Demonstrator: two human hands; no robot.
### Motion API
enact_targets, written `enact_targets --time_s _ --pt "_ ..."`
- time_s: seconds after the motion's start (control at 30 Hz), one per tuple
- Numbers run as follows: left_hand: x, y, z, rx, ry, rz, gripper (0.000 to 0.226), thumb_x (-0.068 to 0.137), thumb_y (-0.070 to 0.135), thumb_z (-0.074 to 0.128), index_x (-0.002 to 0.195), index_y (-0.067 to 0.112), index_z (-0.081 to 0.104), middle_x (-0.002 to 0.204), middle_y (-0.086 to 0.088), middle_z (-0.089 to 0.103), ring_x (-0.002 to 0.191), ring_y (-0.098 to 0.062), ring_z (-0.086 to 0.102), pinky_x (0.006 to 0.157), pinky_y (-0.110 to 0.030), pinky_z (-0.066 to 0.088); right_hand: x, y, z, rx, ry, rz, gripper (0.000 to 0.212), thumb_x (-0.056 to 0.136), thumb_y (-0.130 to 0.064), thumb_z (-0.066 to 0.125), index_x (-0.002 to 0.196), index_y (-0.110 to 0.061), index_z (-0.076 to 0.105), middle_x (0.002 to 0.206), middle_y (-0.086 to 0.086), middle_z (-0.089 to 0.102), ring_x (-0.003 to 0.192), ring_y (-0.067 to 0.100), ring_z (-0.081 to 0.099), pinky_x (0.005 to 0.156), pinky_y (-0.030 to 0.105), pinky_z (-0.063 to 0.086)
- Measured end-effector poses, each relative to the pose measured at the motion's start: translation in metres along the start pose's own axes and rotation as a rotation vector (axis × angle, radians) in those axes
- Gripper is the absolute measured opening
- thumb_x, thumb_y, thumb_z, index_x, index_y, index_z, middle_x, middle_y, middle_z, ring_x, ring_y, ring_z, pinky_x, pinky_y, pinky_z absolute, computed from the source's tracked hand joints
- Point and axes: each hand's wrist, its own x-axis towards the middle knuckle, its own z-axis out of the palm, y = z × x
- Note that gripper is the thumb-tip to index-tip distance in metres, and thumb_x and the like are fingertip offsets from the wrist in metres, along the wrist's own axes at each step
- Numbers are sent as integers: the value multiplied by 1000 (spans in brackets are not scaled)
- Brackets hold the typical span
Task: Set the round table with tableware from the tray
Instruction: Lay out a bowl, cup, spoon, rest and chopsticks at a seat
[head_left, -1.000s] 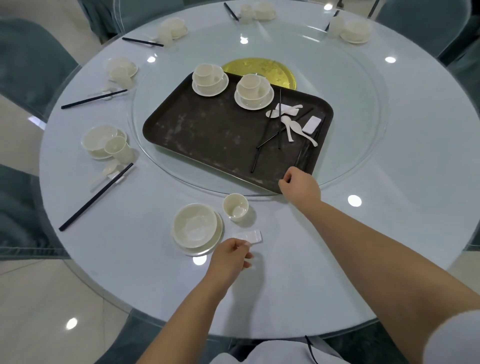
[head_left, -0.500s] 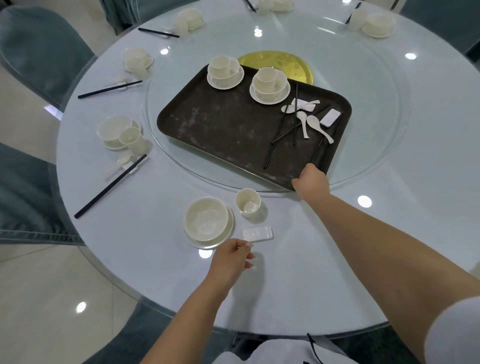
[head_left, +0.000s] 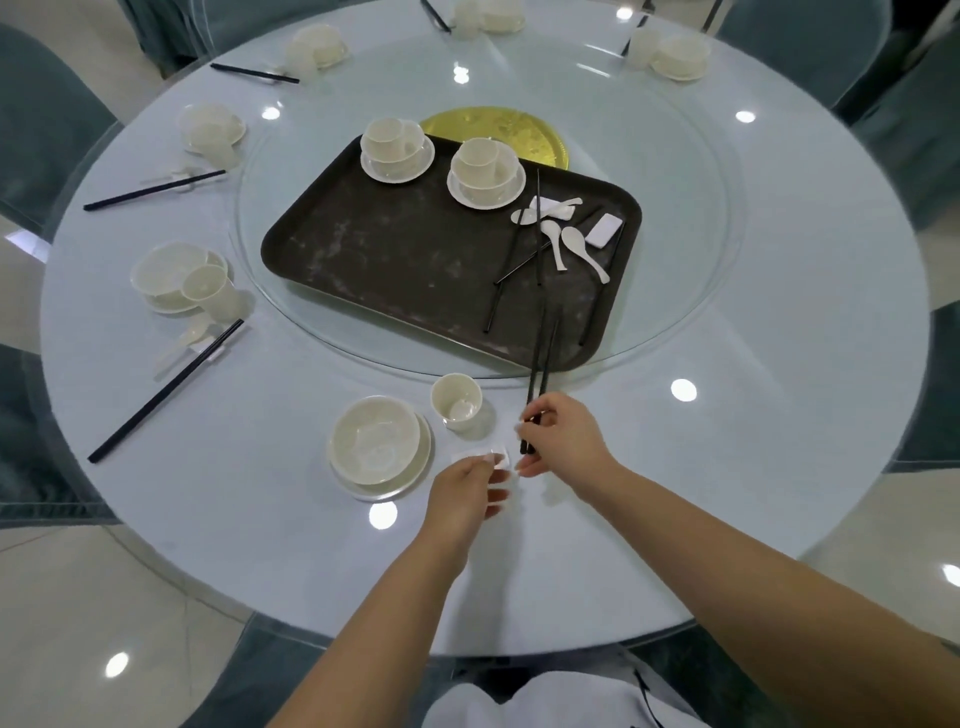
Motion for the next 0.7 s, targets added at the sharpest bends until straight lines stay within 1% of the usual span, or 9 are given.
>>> enact_targets --time_s 0.17,0.23,0.3,0.4,0.5,0.57,0.63,0.67,0.7 --pt "1 5 4 -89 -117 -63 30 100 33 46 107 15 70 100 -3 75 96 -20 71 89 -37 56 -26 20 -1 -39 -151 -83 9 87 -8 65 88 -13 58 95 18 57 49 28 66 47 31 55" --pt "2 7 5 -126 -156 -69 32 100 32 48 104 10 71 98 -5 75 95 -21 71 86 -37 57 -32 28 0 -55 -193 -95 10 87 -8 64 87 -15 58 94 17 58 49 29 67 47 32 55" --pt "3 9 5 -134 -168 -54 29 98 29 51 101 8 70 91 -7 75 88 -19 71 79 -33 57 -38 35 2 -73 -223 -102 11 87 -7 62 85 -17 58 88 14 59 50 30 67 46 32 55" --pt "4 8 5 -95 -142 -28 20 96 25 58 105 13 70 87 -6 75 81 -16 70 75 -29 53 -45 42 4 -97 -251 -121 14 86 -8 61 83 -21 58 81 8 60 51 30 68 47 32 55" --pt "3 5 3 -99 -158 -9 17 95 23 61 105 17 73 83 -5 74 76 -15 70 72 -28 53 -49 42 4 -126 -270 -139 18 86 -11 63 79 -26 57 85 4 61 52 26 69 47 29 55" --pt "1 4 2 -121 -170 -12 14 93 22 63 102 20 74 82 -5 74 74 -14 70 69 -26 54 -50 40 2 -128 -313 -132 14 86 -15 66 80 -24 58 87 2 63 55 26 70 50 28 55" --pt "0 4 0 -148 -179 -14 14 93 21 63 103 19 74 85 -6 75 77 -15 71 66 -24 54 -48 37 -2 -75 -414 -94 6 87 -18 68 86 -21 63 90 4 67 61 28 72 54 29 57" --pt "0 3 -2 -160 -185 -15 15 94 20 63 104 17 73 87 -6 75 79 -16 71 68 -24 54 -48 35 -6 -39 -472 -68 1 89 -20 68 89 -20 67 92 4 70 64 28 72 56 29 58" --pt "0 2 -4 -167 -187 -12 16 94 20 62 105 16 73 89 -7 75 81 -17 71 72 -26 54 -46 32 -9 -11 -505 -50 5 90 -23 67 92 -20 70 94 3 73 65 28 73 58 29 58"
